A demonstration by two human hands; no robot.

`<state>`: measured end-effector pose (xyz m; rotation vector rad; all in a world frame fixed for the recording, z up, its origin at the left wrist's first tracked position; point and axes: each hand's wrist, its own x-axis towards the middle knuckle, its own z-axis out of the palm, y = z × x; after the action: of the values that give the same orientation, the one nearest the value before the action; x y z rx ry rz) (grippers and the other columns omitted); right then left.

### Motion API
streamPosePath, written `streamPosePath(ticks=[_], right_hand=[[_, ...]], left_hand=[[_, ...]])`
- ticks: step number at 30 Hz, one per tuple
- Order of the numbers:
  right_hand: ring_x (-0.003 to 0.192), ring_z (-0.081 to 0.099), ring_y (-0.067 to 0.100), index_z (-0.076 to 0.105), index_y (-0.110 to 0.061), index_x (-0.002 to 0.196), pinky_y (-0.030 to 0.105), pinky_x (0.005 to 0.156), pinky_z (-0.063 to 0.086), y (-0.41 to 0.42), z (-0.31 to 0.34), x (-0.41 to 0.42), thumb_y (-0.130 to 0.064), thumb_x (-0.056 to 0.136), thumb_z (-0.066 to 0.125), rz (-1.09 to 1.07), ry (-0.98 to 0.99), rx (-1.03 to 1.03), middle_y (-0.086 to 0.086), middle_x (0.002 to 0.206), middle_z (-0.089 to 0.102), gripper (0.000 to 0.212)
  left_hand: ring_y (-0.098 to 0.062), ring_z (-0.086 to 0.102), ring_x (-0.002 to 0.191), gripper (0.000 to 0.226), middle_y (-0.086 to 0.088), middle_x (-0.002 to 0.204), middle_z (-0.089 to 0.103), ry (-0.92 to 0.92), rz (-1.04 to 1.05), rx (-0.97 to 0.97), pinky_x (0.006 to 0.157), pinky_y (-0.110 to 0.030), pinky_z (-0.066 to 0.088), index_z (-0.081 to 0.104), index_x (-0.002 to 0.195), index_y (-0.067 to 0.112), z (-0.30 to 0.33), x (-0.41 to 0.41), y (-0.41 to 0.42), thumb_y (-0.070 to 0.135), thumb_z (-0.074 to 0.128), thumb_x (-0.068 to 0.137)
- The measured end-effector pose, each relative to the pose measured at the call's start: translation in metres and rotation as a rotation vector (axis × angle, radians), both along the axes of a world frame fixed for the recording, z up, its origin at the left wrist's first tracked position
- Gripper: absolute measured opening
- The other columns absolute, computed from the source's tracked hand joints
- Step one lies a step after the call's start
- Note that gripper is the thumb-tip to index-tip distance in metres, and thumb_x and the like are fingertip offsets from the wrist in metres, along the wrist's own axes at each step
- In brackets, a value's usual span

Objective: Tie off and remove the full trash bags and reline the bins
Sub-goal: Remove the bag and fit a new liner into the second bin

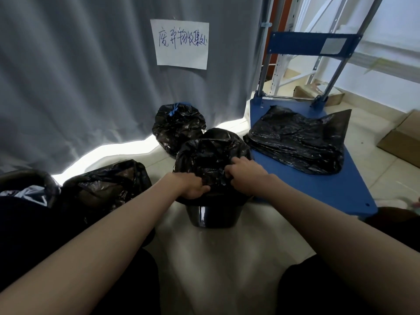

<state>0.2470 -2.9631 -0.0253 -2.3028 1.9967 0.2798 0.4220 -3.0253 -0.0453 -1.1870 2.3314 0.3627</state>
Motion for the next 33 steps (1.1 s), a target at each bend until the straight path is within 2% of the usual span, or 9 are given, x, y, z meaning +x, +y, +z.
streamPosePath(ticks=[7,12,14,19,22,26,28,30,33], right_hand=[[0.127,0.048,0.027,0.055,-0.014,0.131,0.041,0.115,0.022,-0.004,-0.019,-0.005,-0.038,0.104,0.03,-0.014,0.18,0.282,0.011,0.133,0.056,0.044],[0.115,0.053,0.029,0.062,-0.012,0.117,0.039,0.098,0.037,-0.021,-0.021,0.007,-0.026,0.097,0.044,0.017,0.052,0.015,0.012,0.12,0.061,0.03],[0.121,0.049,0.03,0.059,-0.014,0.125,0.04,0.101,0.036,-0.028,-0.027,0.009,-0.026,0.097,0.045,0.03,0.065,0.007,0.011,0.128,0.056,0.033],[0.145,0.016,0.038,0.035,-0.019,0.148,0.049,0.12,0.012,-0.038,-0.048,0.005,-0.037,0.1,0.041,-0.061,0.213,0.204,0.018,0.158,0.018,0.051],[0.146,0.015,0.038,0.033,-0.019,0.15,0.049,0.121,0.005,-0.043,-0.057,0.0,-0.042,0.102,0.035,-0.104,0.301,0.323,0.019,0.159,0.017,0.054],[0.147,0.019,0.032,0.028,-0.017,0.152,0.049,0.12,0.003,-0.048,-0.06,0.001,-0.036,0.103,0.031,-0.119,0.32,0.518,0.011,0.157,0.029,0.053],[0.142,0.031,0.03,0.037,-0.016,0.148,0.048,0.118,0.013,-0.052,-0.059,0.009,-0.03,0.103,0.032,-0.129,0.245,0.512,0.01,0.152,0.039,0.047],[0.13,0.047,0.028,0.051,-0.016,0.136,0.043,0.109,0.027,-0.055,-0.056,0.016,-0.027,0.101,0.038,-0.111,0.155,0.357,0.009,0.14,0.051,0.039],[0.119,0.056,0.028,0.061,-0.015,0.121,0.04,0.102,0.034,-0.06,-0.051,0.02,-0.02,0.097,0.043,-0.067,0.051,0.071,0.009,0.126,0.061,0.03]], left_hand=[[-0.031,0.037,0.139,0.063,-0.015,0.151,0.038,-0.106,0.081,0.036,0.112,-0.039,0.027,0.039,0.146,0.01,-0.005,-0.008,-0.006,0.05,0.019,0.102],[-0.031,0.052,0.124,0.047,-0.013,0.136,0.055,-0.007,-0.015,-0.064,0.098,-0.036,0.04,0.055,0.132,0.012,-0.007,-0.022,-0.013,0.041,0.038,0.099],[-0.029,0.053,0.122,0.041,-0.01,0.135,0.055,0.036,-0.059,-0.07,0.095,-0.034,0.041,0.055,0.132,0.017,-0.011,-0.028,-0.018,0.038,0.042,0.099],[-0.03,0.024,0.145,0.056,-0.002,0.161,0.018,-0.131,-0.054,0.03,0.117,-0.042,0.022,0.031,0.152,0.029,-0.034,-0.043,-0.035,0.05,0.035,0.1],[-0.03,0.006,0.15,0.065,-0.007,0.164,0.004,-0.251,-0.019,0.095,0.122,-0.043,0.008,0.017,0.156,0.027,-0.054,-0.048,-0.043,0.057,0.03,0.1],[-0.026,0.034,0.141,0.066,-0.007,0.153,0.036,-0.342,0.108,0.211,0.117,-0.036,0.026,0.036,0.149,0.019,-0.07,-0.048,-0.051,0.057,0.043,0.096],[-0.023,0.039,0.137,0.055,-0.004,0.149,0.043,-0.373,0.102,0.235,0.116,-0.035,0.029,0.044,0.145,0.021,-0.068,-0.048,-0.051,0.051,0.044,0.098],[-0.023,0.042,0.135,0.048,-0.007,0.147,0.046,-0.312,0.032,0.159,0.114,-0.034,0.032,0.048,0.142,0.02,-0.06,-0.053,-0.049,0.041,0.046,0.099],[-0.025,0.052,0.128,0.041,-0.007,0.138,0.055,-0.099,-0.108,-0.161,0.103,-0.036,0.04,0.056,0.133,0.018,-0.044,-0.059,-0.045,0.034,0.044,0.098]])
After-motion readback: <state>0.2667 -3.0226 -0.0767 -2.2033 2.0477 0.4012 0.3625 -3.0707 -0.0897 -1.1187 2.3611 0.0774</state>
